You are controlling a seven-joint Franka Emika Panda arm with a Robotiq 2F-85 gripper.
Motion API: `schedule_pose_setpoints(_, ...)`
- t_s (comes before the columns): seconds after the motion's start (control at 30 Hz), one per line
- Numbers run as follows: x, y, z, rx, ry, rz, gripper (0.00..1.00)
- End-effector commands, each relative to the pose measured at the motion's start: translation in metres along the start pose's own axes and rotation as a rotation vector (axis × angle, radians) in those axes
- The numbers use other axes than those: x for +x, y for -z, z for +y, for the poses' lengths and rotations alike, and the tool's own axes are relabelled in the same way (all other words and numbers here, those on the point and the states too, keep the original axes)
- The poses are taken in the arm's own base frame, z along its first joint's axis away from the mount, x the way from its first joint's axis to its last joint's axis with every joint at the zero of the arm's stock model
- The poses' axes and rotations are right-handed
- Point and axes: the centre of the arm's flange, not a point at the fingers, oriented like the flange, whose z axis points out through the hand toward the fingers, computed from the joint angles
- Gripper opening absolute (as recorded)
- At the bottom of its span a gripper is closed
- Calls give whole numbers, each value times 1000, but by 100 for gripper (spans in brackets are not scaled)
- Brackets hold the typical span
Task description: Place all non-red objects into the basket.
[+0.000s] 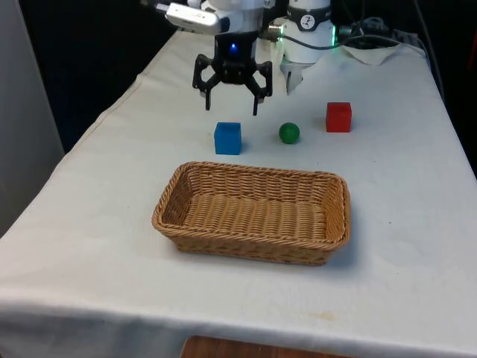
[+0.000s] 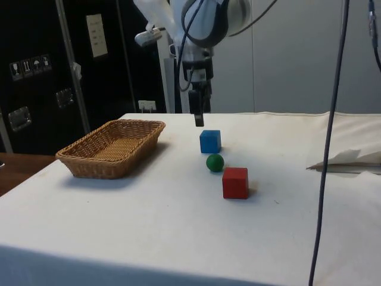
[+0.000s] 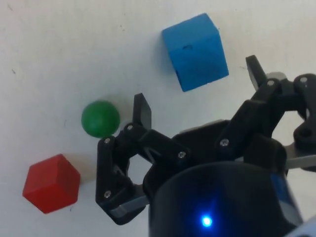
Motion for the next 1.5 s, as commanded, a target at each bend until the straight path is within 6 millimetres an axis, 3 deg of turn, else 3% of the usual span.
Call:
schedule_pose_setpoints(0.0, -1, -1, -2, 12, 6, 14, 100)
schedule_pose_setpoints(0.53, -7, -32, 6, 20, 31, 1, 100)
schedule_pose_setpoints(1.07, -9, -61, 2, 47, 27, 2, 100)
schedule_pose_setpoints(1.1, -9, -62, 2, 47, 28, 1, 97)
schedule_pose_setpoints(1.17, -9, -63, 3, 46, 27, 0, 80)
schedule_pose_setpoints(1.23, -9, -63, 2, 46, 28, 0, 58)
schedule_pose_setpoints(1.27, -9, -63, 2, 46, 27, -1, 41)
schedule_pose_setpoints(1.4, -9, -64, 3, 45, 25, -2, 1)
schedule_pose_setpoints(1.47, -9, -64, 3, 45, 25, -2, 1)
